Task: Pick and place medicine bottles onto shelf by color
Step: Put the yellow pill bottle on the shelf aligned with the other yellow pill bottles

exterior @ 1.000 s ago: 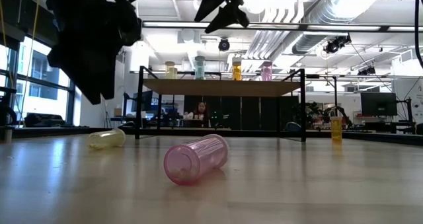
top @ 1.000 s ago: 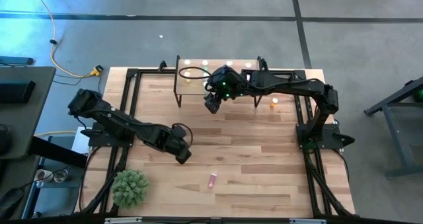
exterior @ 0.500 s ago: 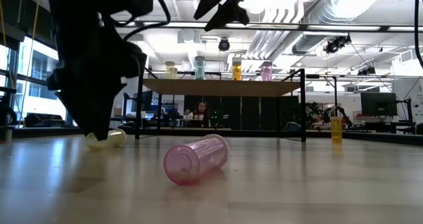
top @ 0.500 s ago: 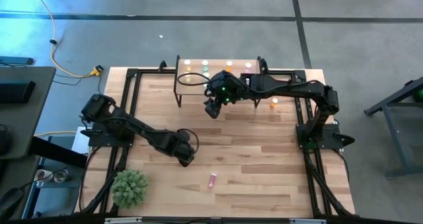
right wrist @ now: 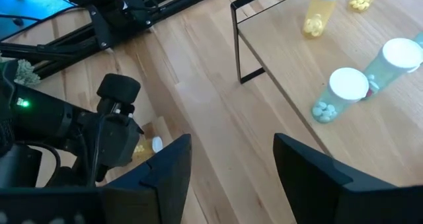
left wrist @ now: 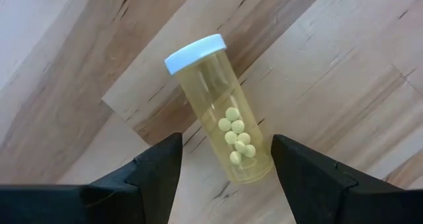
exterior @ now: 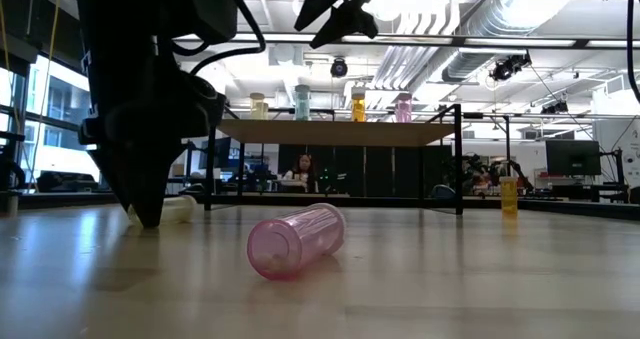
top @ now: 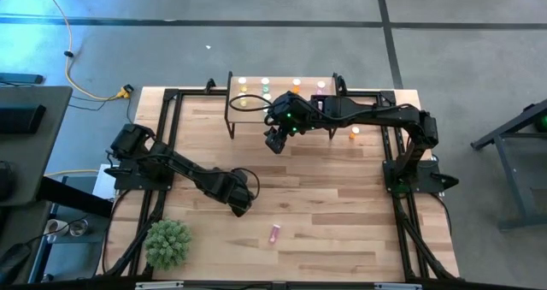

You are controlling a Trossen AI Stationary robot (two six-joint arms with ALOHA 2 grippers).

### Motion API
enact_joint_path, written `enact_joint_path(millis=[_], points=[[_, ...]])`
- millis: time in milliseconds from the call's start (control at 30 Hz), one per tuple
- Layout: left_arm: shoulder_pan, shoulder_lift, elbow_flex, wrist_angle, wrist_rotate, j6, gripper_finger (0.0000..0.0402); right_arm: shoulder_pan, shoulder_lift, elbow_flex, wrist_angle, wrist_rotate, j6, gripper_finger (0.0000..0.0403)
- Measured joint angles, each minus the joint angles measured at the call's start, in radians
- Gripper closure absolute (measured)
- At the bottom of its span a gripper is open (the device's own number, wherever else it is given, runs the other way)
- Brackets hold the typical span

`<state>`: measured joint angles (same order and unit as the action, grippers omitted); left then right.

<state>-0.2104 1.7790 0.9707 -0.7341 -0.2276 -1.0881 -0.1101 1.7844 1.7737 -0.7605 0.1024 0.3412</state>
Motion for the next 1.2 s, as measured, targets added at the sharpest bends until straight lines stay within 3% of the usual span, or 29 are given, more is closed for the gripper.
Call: enact_joint_path(millis=[267,733,1200], points=[[0.001,0.002,-0.001,0.004,0.007,0.019,0.0186,0.0,0.0,0.0,0.0,0.0,0.003,0.0198],[0.0,0.003,0.0,0.018,0.04,0.108,0.0302,0.0,0.0,0.0,-0.001,0.0,0.025,0.0198],[-0.001,-0.111,-0.007,0.05,0.056,0.227,0.0305,0.0,-0.041,0.0,-0.02,-0.003,0.045,0.0198]])
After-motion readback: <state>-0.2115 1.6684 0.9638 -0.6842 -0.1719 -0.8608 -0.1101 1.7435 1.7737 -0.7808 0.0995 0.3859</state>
